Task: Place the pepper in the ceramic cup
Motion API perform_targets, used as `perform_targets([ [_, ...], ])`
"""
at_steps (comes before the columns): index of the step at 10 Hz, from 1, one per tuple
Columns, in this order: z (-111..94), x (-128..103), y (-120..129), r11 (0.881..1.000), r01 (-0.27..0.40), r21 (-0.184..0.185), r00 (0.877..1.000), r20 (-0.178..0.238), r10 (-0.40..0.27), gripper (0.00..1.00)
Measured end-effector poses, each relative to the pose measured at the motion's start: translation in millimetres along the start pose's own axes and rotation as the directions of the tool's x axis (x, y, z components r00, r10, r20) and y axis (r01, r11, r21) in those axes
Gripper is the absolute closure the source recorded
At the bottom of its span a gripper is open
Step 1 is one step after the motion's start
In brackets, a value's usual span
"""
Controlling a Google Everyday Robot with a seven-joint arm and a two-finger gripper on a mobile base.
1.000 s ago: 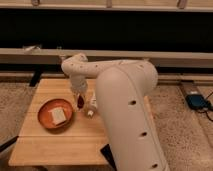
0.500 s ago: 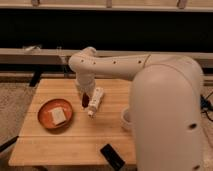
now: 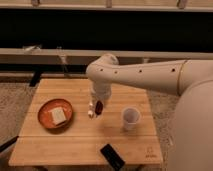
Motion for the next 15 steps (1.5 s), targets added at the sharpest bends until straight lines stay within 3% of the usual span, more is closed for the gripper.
perform_targets([
  [4,-8.7,-26.0,-51.7,0.991,-0.114,0.068,0.992,0.053,0.111,1.00],
  [6,-6.7,-45.9,-82.7,0.980,-0.170,0.106,0.984,0.070,0.164,1.00],
  [8,-0.9,-50.2,-103.7,0.971,-0.201,0.131,0.978,0.073,0.193,1.00],
  [12,-0.8,-41.4,-150.4,0.955,-0.265,0.132,0.962,0.099,0.254,1.00],
  [15,-2.9,-35.2,-168.5,0.944,-0.302,0.130,0.950,0.127,0.286,1.00],
])
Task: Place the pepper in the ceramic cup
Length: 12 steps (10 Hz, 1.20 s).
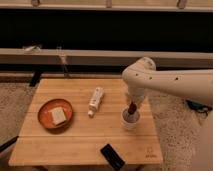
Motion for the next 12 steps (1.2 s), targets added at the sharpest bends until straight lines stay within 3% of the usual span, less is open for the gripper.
perform_targets([
  [1,-0.1,0.8,-5.4,1.000,-0.009,-0.002,1.000,0.014,0.009,0.96],
  [3,-0.3,8.7,1.9,1.000,-0.003,-0.014,0.999,0.032,0.004,0.80],
  [8,1.3,24.4,21.0,0.999,0.014,-0.032,0.996,0.092,-0.011,0.28],
  [10,2.9,26.9,24.1,1.000,0.012,-0.028,0.995,0.101,-0.009,0.20],
  [12,3.2,26.7,23.1,1.000,0.011,-0.027,0.995,0.101,-0.008,0.20],
])
